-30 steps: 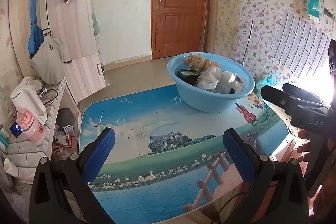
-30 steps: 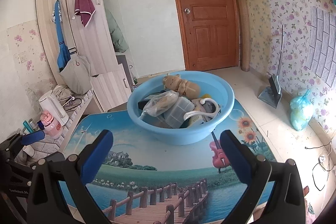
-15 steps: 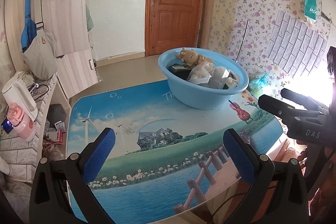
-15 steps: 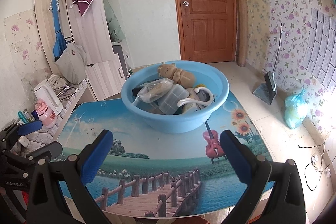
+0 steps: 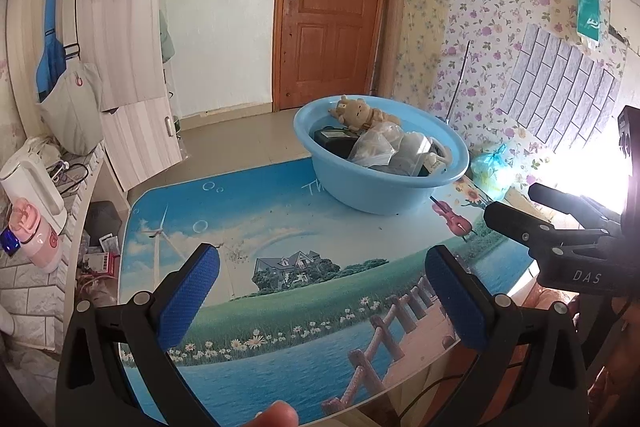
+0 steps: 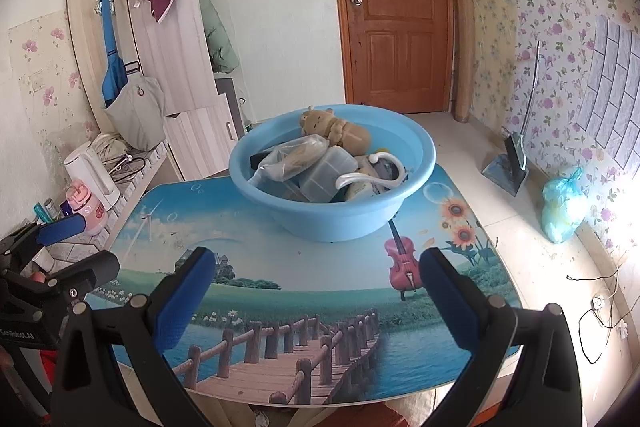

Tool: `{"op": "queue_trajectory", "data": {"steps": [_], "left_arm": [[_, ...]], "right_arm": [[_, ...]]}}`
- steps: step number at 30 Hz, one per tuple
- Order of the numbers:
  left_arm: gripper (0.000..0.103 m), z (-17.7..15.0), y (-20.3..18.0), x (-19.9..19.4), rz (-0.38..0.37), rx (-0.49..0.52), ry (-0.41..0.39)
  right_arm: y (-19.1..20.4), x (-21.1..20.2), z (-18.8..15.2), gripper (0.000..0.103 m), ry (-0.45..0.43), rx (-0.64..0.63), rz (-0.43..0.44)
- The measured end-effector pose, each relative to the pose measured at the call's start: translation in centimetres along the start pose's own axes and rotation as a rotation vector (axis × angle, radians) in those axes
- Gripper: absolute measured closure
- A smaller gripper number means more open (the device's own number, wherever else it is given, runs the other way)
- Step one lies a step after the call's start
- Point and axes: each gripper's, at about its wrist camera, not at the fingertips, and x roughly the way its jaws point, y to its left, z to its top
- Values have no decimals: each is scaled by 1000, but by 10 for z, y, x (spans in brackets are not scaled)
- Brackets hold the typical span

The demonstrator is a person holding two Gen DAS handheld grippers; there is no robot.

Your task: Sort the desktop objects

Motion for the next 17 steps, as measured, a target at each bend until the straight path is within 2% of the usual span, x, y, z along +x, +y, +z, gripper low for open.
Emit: {"op": "queue_trajectory", "data": {"steps": [17], "left_arm": [[0, -2, 2, 12, 28, 1, 20]], "right_arm": [[-7, 15, -8, 0, 29, 23, 12]]}}
